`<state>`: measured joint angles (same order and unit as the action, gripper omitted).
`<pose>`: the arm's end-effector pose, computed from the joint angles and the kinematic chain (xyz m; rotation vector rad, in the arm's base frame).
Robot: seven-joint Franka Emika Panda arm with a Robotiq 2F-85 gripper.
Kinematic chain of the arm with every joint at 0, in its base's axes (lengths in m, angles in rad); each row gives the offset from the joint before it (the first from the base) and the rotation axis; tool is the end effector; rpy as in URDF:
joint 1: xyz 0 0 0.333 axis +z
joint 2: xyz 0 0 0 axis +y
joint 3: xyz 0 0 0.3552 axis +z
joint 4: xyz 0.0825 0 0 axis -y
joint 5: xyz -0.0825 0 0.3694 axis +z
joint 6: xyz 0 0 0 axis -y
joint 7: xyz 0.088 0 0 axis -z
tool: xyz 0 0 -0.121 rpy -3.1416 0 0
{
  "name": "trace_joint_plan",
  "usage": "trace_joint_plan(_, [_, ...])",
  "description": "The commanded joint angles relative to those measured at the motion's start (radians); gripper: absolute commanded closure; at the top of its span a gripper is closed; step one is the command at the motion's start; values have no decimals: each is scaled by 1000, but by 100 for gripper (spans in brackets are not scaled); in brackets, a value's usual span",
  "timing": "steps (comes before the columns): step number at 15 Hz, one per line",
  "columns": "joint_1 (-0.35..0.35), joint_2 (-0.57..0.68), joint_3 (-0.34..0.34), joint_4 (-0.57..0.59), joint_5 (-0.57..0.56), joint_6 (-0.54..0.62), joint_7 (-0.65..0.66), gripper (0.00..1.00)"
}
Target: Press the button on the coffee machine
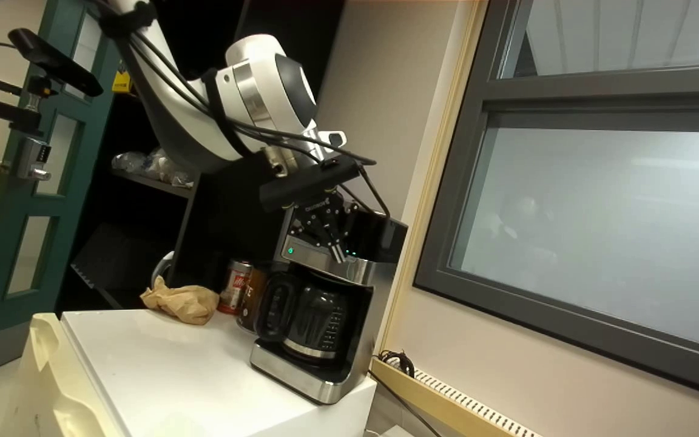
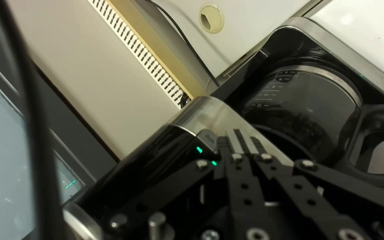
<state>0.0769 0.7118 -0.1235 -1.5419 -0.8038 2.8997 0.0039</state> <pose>0.7659 0.0270 0.3216 2.3631 0.9071 0.7600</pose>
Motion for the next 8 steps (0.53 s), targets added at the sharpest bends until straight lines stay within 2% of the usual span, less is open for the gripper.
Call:
trace_joint_plan(1, [-9, -74, 17, -97, 8, 1, -3, 100])
trace_joint_plan(8, [19, -233, -21, -338, -28, 23, 88, 100])
